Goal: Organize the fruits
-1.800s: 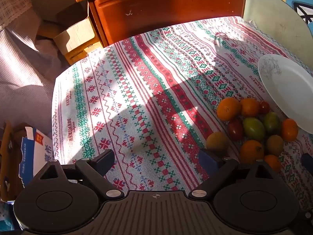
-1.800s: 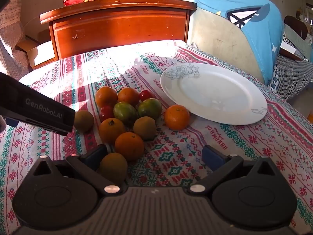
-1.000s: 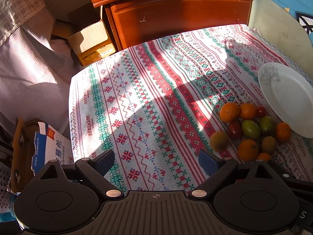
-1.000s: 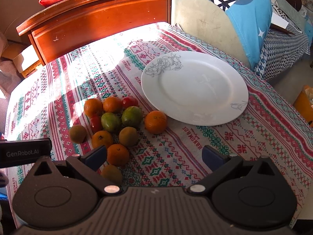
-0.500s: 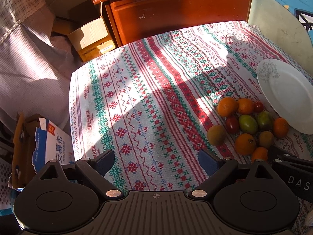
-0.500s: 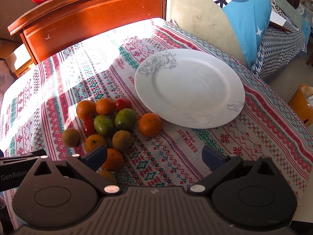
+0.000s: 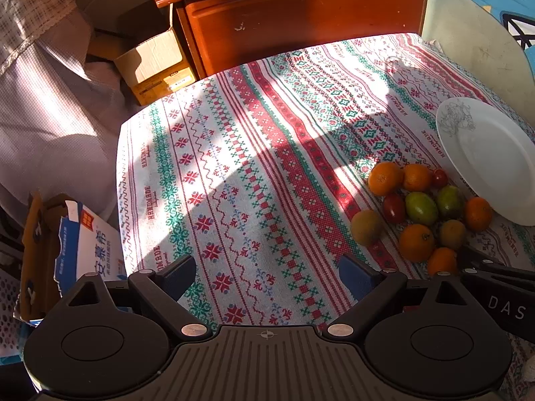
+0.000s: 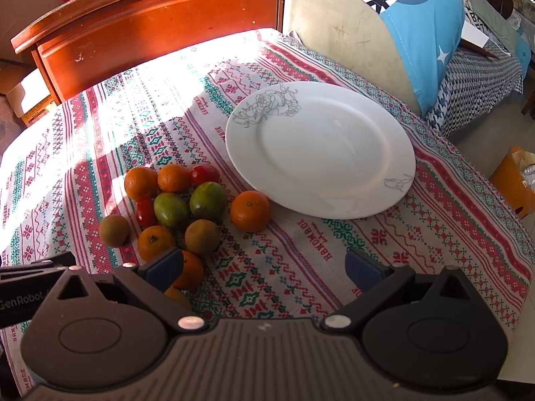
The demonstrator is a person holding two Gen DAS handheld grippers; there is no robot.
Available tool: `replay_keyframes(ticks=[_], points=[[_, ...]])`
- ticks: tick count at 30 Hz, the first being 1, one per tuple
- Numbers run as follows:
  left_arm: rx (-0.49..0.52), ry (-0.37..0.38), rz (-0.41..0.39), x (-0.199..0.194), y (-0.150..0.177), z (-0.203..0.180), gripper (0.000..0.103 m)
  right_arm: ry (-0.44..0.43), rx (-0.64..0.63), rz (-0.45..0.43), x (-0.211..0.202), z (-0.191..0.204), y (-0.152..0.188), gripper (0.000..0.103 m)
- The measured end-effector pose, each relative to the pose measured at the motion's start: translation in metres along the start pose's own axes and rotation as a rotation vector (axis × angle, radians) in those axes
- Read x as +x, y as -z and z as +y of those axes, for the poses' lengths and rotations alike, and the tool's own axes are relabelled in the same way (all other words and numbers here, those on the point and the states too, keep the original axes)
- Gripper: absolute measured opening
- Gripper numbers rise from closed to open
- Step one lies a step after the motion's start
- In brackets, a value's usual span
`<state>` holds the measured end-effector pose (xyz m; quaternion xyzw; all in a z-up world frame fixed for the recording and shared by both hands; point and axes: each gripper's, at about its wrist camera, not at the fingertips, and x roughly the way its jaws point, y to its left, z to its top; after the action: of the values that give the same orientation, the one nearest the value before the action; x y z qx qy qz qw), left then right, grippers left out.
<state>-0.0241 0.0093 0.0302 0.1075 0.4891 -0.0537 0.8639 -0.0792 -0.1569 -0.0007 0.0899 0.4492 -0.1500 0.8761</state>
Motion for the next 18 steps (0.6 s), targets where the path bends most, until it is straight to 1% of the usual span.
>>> replay_keyframes(ticks=[18], points=[[0.015,0.001,-0.013,-0.0031,-0.0001,-0.0079,0.094,0.007,-0.015,-0.005,-0.0027,-0.0035,0.0007,0.102]])
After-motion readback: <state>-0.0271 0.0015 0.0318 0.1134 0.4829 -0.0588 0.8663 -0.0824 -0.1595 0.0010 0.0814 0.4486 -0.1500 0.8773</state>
